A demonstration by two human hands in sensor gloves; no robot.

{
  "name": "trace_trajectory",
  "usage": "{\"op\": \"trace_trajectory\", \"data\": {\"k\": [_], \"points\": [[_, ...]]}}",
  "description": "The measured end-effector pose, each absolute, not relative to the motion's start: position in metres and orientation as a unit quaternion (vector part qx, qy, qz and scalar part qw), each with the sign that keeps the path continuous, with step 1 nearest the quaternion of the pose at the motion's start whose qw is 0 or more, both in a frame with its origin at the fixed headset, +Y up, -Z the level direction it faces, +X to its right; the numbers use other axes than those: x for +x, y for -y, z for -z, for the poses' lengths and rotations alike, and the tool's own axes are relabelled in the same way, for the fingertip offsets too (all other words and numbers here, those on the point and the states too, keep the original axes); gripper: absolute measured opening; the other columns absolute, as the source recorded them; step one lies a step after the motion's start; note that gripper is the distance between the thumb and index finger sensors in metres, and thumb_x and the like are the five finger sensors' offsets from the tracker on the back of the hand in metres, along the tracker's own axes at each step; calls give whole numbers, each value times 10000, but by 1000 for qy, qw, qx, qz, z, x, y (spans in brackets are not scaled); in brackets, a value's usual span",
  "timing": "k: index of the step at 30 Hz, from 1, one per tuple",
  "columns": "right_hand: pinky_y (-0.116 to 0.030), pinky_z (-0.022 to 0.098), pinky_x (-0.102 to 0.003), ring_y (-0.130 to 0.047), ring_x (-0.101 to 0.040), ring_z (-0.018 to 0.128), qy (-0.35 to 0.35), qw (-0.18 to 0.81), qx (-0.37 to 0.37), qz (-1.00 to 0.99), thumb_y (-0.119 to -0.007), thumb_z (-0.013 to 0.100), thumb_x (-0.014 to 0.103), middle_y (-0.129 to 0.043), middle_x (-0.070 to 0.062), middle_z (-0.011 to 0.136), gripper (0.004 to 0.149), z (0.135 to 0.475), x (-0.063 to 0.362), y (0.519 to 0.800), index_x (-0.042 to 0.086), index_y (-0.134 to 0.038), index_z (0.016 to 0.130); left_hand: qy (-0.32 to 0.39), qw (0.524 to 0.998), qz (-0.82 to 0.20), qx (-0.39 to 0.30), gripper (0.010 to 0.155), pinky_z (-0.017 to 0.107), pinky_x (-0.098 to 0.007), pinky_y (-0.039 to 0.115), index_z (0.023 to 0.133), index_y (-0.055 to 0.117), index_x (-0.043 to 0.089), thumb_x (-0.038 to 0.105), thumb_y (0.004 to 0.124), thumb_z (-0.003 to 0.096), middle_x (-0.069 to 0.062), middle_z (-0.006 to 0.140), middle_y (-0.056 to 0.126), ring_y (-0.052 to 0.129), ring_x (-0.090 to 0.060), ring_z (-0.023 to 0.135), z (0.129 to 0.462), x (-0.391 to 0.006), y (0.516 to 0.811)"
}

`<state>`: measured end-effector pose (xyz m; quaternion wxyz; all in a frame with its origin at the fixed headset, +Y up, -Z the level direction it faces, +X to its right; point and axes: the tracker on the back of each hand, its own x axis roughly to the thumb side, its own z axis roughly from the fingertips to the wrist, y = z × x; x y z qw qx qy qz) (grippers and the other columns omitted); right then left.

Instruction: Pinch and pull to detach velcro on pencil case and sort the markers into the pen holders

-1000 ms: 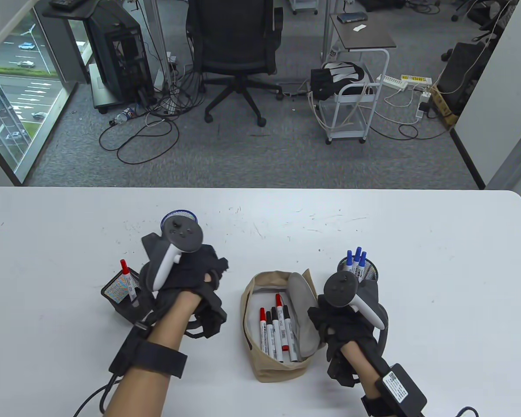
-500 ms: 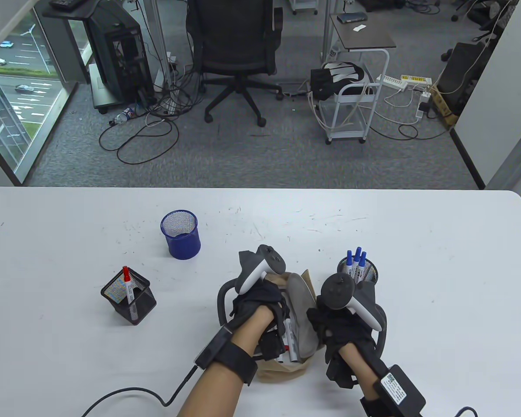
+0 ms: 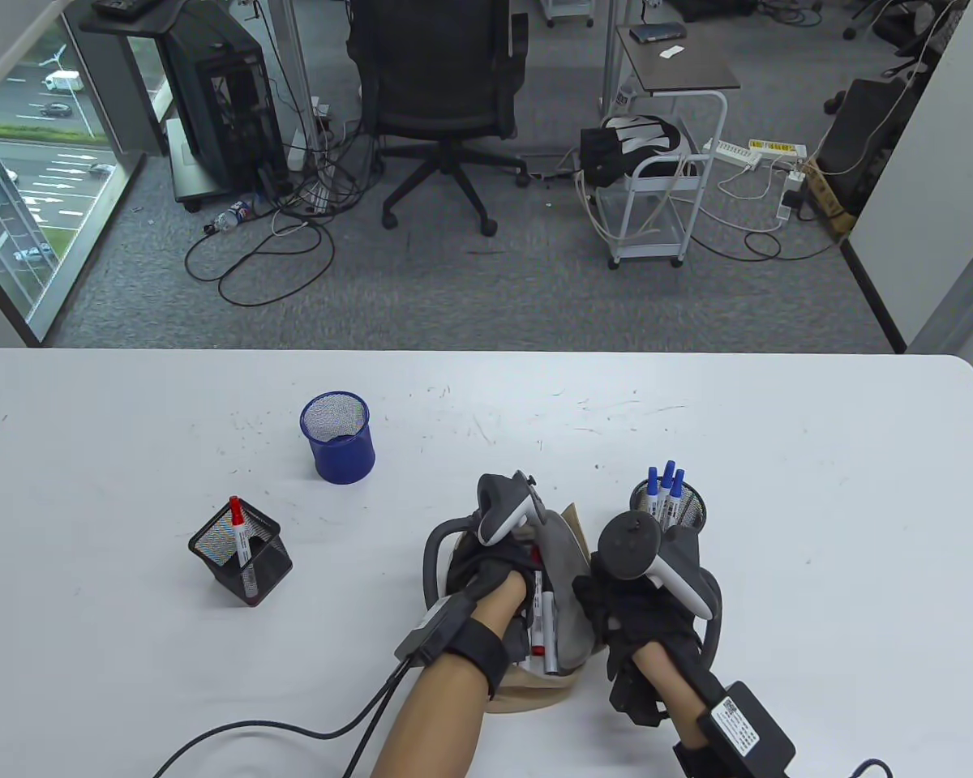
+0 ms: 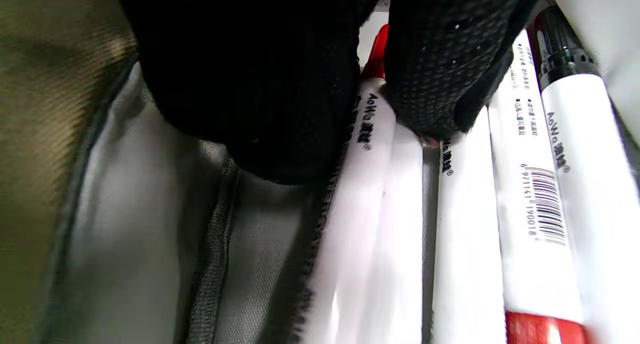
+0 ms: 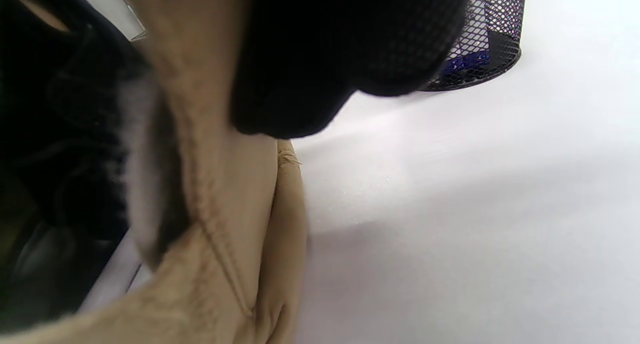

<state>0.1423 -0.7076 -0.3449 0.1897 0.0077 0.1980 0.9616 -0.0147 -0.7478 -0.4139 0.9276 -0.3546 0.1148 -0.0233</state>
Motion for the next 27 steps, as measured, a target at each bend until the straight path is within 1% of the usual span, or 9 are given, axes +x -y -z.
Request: {"op": "trace_trajectory", "data": {"k": [5, 8, 9, 11, 13, 17, 19, 23, 27], "points": [[-884, 141, -287, -1050, -150, 187, -196, 187, 7, -963, -853, 501, 315, -1044, -143, 616, 541, 345, 142, 708, -46, -788, 898, -90, 937, -65, -331, 799, 288, -273, 989, 1048, 726, 71, 462, 988, 403, -35, 717, 1084, 1138, -194, 440, 413, -25, 734], [-884, 141, -288, -1050, -149, 188, -196, 187, 7, -962, -853, 501, 316, -1044, -145, 616, 541, 345, 142, 708, -45, -788, 898, -58, 945, -153, -284, 734, 301, -274, 997, 1031, 772, 136, 449, 989, 404, -26, 730, 1090, 1145, -198, 464, 412, -38, 700], [-884, 141, -287, -1050, -150, 187, -197, 187, 7, -962, -853, 501, 316, -1044, -145, 615, 542, 345, 142, 708, -46, -787, 899, -43, 948, -175, -264, 693, 317, -279, 996, 1026, 785, 206, 447, 985, 408, -14, 748, 1087, 1142, -199, 490, 412, -42, 691], [-884, 141, -288, -1050, -149, 188, -196, 187, 7, -962, -853, 501, 316, -1043, -144, 616, 541, 344, 142, 708, -46, -788, 897, 43, 960, -218, -170, 619, 321, -287, 999, 974, 849, 270, 447, 990, 398, 7, 749, 1094, 1146, -201, 512, 412, -60, 660], [-884, 141, -288, -1050, -149, 188, -196, 187, 8, -963, -853, 501, 316, -1043, -146, 616, 542, 344, 141, 708, -47, -787, 898, 21, 966, -238, -101, 589, 327, -293, 1003, 946, 872, 281, 445, 993, 393, 10, 747, 1100, 1150, -204, 522, 408, -86, 633], [-884, 142, -288, -1050, -148, 189, -194, 185, 9, -963, -853, 501, 315, -1043, -145, 617, 541, 344, 140, 708, -47, -788, 898, 4, 955, -293, -34, 562, 320, -293, 1008, 926, 891, 257, 442, 981, 404, -5, 744, 1105, 1156, -210, 521, 401, -138, 592], [-884, 142, -288, -1050, -148, 188, -194, 184, 9, -964, -853, 500, 316, -1043, -144, 618, 542, 344, 140, 708, -46, -788, 897, -17, 958, -285, -5, 551, 315, -298, 1009, 925, 894, 241, 438, 966, 416, -17, 747, 1106, 1156, -222, 525, 396, -163, 577], [-884, 143, -289, -1050, -149, 189, -195, 185, 8, -963, -853, 501, 316, -1043, -145, 618, 541, 344, 140, 708, -46, -788, 897, -72, 969, -232, 36, 519, 311, -306, 1010, 915, 904, 215, 431, 925, 443, -49, 765, 1102, 1156, -244, 542, 386, -210, 561], [-886, 145, -289, -1051, -149, 192, -193, 182, 9, -964, -853, 500, 316, -1043, -145, 618, 541, 344, 140, 708, -47, -788, 896, -122, 972, -197, 48, 520, 312, -321, 1010, 917, 906, 195, 423, 916, 450, -74, 782, 1096, 1152, -266, 556, 379, -245, 558]]}}
